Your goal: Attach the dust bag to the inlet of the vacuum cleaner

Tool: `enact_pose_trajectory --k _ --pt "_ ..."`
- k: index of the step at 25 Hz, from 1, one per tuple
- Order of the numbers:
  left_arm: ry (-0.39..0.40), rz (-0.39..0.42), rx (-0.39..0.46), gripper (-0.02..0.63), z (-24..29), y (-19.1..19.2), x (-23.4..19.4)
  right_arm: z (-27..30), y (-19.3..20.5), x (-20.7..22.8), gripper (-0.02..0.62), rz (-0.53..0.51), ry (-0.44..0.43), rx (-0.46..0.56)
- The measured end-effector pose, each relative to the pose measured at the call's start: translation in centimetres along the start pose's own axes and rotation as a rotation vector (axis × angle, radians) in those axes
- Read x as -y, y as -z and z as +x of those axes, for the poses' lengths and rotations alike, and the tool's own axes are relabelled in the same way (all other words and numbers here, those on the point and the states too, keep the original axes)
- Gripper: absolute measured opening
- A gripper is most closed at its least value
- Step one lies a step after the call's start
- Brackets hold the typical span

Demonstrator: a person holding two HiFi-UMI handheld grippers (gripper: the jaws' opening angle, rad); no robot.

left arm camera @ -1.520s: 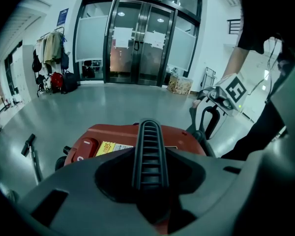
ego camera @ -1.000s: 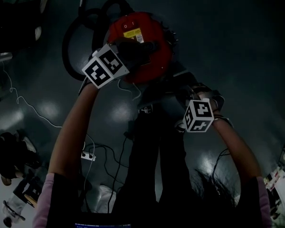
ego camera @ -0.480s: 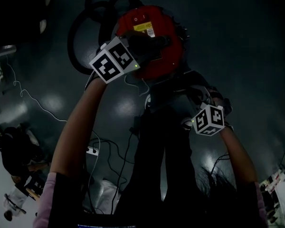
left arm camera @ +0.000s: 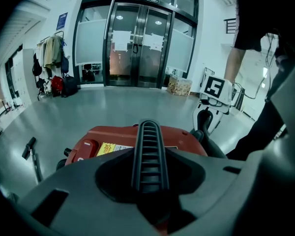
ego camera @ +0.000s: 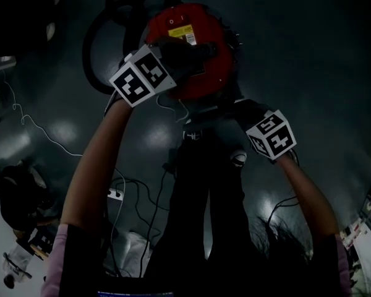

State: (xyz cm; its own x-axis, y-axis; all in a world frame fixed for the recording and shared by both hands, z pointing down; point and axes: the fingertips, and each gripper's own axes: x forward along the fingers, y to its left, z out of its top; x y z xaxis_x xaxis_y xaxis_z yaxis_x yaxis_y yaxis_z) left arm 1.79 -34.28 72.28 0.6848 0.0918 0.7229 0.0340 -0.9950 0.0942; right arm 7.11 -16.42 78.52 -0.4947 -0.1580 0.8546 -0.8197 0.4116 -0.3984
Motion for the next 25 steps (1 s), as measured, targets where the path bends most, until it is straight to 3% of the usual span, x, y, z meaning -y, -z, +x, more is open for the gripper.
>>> enact_pose_trajectory --k 2,4,5,8,10,15,18,21,25 --pt "-0.003 0.004 0.002 0.141 0.0 -0.1 0.2 0.0 0.2 0.2 0.071 0.128 -0.012 0.044" --pt "-0.009 0.009 0.003 0.141 -0.3 0.0 0.1 0.0 0.0 0.1 0.074 0.126 0.0 0.057" --pt "-0.011 0.01 0.001 0.141 -0.4 0.0 0.1 0.0 -0.1 -0.2 0.074 0.045 0.02 0.042" --pt "-0.005 0.003 0.0 0.141 -0.4 0.1 0.2 -0.2 -0.2 -0.8 0.075 -0.346 0.089 -0.055" --pt "-0.002 0.0 0.001 0.141 -0.4 0.1 0.1 -0.3 -0.2 -0.7 0.078 -0.463 0.093 -0.099" --pt "-0.004 0.002 -0.001 0.141 -0.4 0.2 0.1 -1.0 0.2 -0.7 0.104 -0.635 0.086 -0.171" --pt "-0.004 0.004 0.0 0.141 -0.4 0.2 0.2 -1.5 -0.4 -1.6 0.111 -0.646 0.032 -0.171" --pt "-0.001 0.003 0.002 0.141 -0.4 0.3 0.0 -1.4 -1.8 -2.5 0.206 -0.65 0.007 -0.185" --pt "-0.004 0.004 0.003 0.141 -0.3 0.1 0.1 -0.8 -1.5 -2.8 0.209 -0.716 -0.01 -0.266"
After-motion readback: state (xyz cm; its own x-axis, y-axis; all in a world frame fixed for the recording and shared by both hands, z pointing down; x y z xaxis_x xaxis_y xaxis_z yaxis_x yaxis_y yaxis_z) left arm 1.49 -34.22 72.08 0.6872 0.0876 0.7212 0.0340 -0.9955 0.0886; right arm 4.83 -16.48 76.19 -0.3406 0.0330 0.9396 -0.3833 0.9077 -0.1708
